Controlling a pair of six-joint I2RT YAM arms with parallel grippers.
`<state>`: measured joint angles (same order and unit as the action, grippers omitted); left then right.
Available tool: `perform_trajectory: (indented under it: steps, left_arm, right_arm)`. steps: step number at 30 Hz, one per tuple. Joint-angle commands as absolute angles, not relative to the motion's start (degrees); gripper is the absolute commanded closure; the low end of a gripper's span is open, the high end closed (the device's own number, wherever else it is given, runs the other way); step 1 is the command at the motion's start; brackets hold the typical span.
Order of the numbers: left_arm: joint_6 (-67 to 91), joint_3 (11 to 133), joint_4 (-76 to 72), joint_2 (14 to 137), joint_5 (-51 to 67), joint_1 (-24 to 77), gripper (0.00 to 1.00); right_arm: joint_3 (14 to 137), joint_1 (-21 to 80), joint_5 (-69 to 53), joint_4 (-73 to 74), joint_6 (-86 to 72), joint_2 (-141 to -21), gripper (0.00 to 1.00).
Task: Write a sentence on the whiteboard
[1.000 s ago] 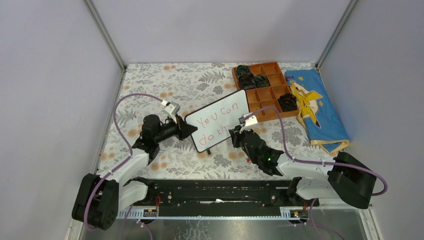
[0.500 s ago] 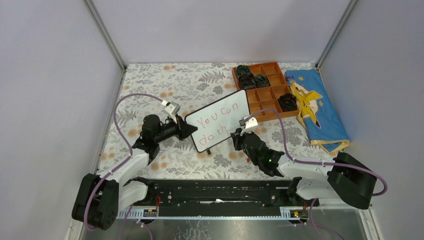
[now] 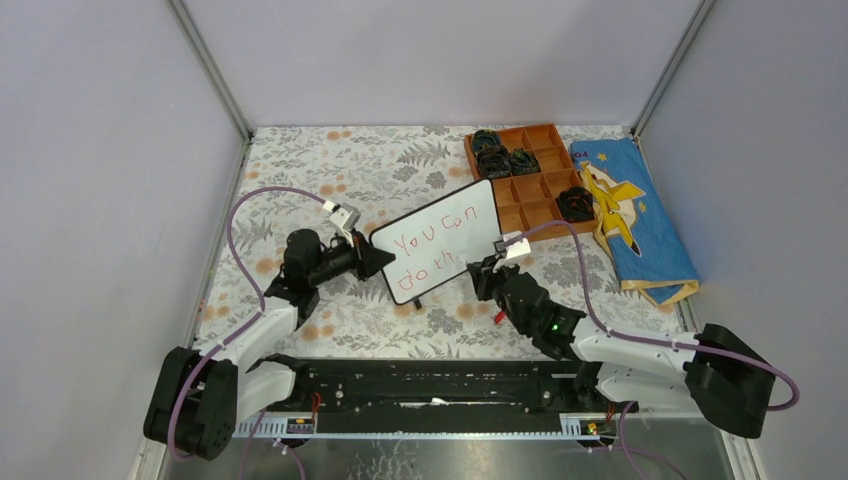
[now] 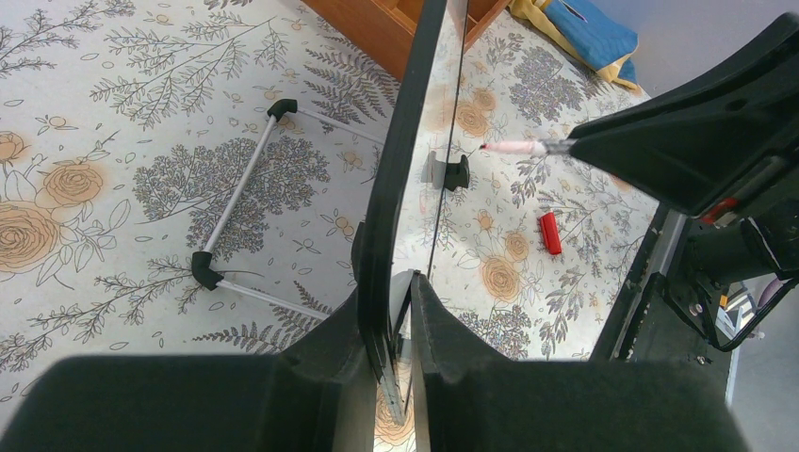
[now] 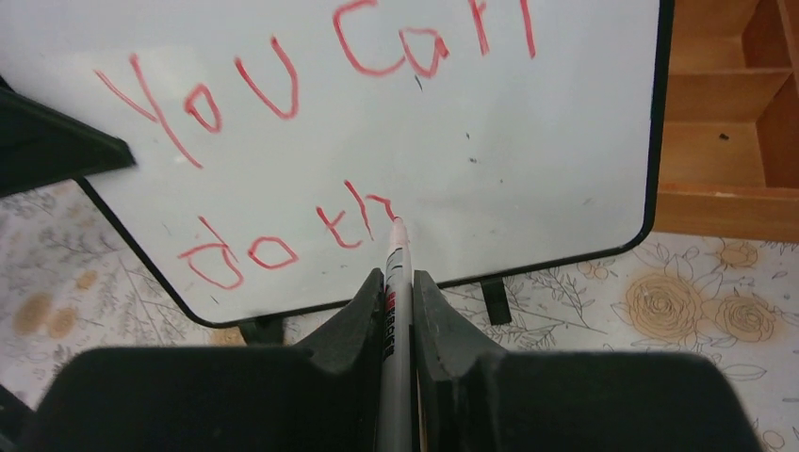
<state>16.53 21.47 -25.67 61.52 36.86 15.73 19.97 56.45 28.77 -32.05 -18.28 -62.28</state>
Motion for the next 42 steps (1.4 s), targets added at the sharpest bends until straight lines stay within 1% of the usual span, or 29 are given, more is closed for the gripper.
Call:
perform_trajectory:
  steps: [1, 9, 12, 14, 16, 18, 20, 25, 31, 37, 42]
  left_arm:
    - [10.55, 21.09, -20.21, 62.39, 31.61, 15.84, 0.87]
    - [10.49, 20.93, -20.24, 62.03, 31.46, 15.91, 0.87]
    - [10.54, 21.00, -20.22, 62.08, 31.37, 15.98, 0.87]
    - [10.55, 21.09, -20.21, 62.19, 31.46, 16.00, 0.87]
    - [10.52, 21.05, -20.21, 62.20, 31.39, 15.99, 0.87]
    - [10.55, 21.11, -20.21, 62.22, 31.37, 15.95, 0.87]
    - [10.55, 21.18, -20.21, 62.44, 31.37, 15.95, 0.87]
    - [10.50, 21.14, -20.17, 62.34, 31.35, 16.00, 0.87]
    - [10.55, 21.09, -20.17, 62.31, 31.18, 16.08, 0.87]
    - [10.55, 21.18, -20.13, 62.41, 31.07, 16.06, 0.87]
    - [10.55, 21.20, -20.13, 62.48, 31.09, 16.08, 0.87]
  right_arm:
    - [19.88, 55.98, 28.32, -35.64, -17.95, -57.23, 1.00]
    - [22.56, 55.92, 29.07, -35.34, -16.85, -55.21, 1.00]
    - [23.08, 55.98, 31.44, -36.38, -17.22, -55.53, 1.00]
    - [21.45, 55.93, 33.22, -39.49, -17.52, -55.29, 1.00]
    - [17.86, 55.94, 33.95, -45.79, -16.94, -54.63, 1.00]
    - [14.61, 55.94, 32.93, -53.19, -15.46, -55.15, 1.00]
    - [13.74, 55.93, 31.74, -56.21, -14.19, -56.88, 1.00]
    - [17.02, 55.97, 28.58, -48.93, -13.83, -59.38, 1.00]
    - [16.51, 55.93, 25.11, -51.52, -11.42, -61.62, 1.00]
    - [16.38, 55.94, 27.66, -51.65, -13.11, -63.41, 1.00]
    - [15.74, 55.97, 28.72, -55.20, -13.40, -65.08, 1.00]
